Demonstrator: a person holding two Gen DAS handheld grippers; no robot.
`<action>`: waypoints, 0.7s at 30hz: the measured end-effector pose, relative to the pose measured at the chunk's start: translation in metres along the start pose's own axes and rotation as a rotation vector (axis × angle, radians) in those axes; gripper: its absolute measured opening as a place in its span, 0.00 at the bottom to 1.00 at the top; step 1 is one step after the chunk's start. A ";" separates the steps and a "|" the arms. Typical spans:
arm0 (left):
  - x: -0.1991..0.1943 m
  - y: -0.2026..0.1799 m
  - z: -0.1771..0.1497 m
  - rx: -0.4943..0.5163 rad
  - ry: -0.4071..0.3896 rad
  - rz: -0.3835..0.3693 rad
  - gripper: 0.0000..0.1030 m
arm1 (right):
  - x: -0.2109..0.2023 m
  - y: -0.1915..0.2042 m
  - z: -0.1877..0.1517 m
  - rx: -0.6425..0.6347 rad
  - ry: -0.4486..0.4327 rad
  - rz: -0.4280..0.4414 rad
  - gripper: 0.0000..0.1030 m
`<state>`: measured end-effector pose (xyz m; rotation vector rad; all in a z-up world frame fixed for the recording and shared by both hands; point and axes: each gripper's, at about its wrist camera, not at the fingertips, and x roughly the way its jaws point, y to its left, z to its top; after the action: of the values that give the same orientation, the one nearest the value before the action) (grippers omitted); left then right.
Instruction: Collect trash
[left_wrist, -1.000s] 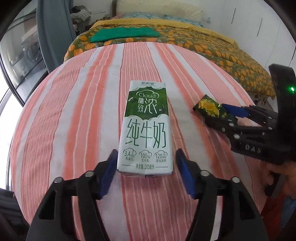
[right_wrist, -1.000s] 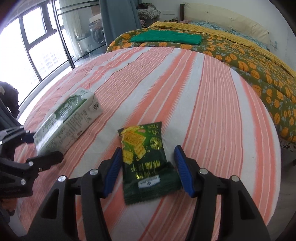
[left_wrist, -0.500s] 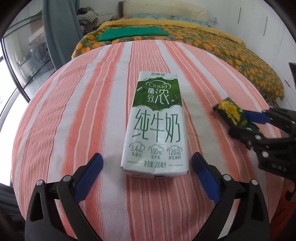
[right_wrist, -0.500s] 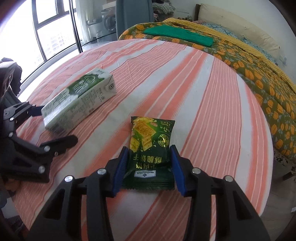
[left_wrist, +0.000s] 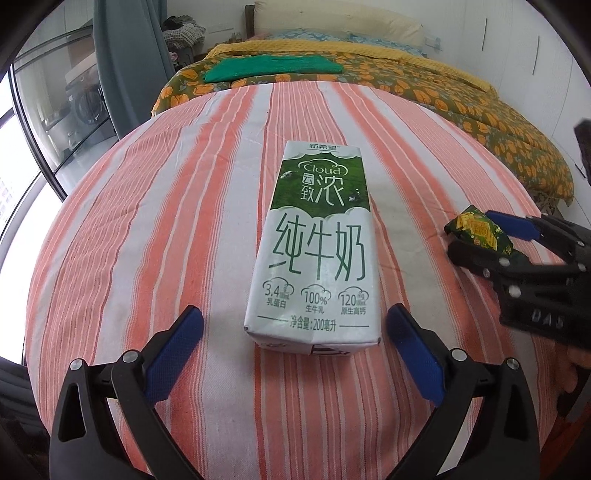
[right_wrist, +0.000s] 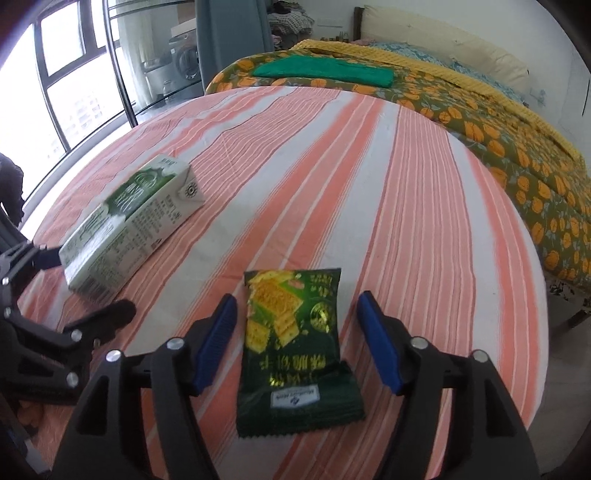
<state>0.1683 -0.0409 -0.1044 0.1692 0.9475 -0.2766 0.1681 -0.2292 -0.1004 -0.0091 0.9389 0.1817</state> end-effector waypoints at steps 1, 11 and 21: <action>0.000 0.000 0.000 0.000 0.000 0.001 0.96 | 0.001 -0.001 0.002 0.001 -0.001 -0.002 0.67; 0.000 0.000 0.000 -0.002 0.000 -0.001 0.96 | 0.001 -0.005 0.000 -0.023 -0.002 0.018 0.71; -0.005 0.005 0.034 0.000 0.012 -0.107 0.96 | -0.022 -0.026 -0.010 -0.026 0.038 0.135 0.69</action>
<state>0.1932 -0.0447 -0.0809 0.1199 0.9703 -0.3747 0.1515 -0.2590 -0.0900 0.0272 0.9751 0.3190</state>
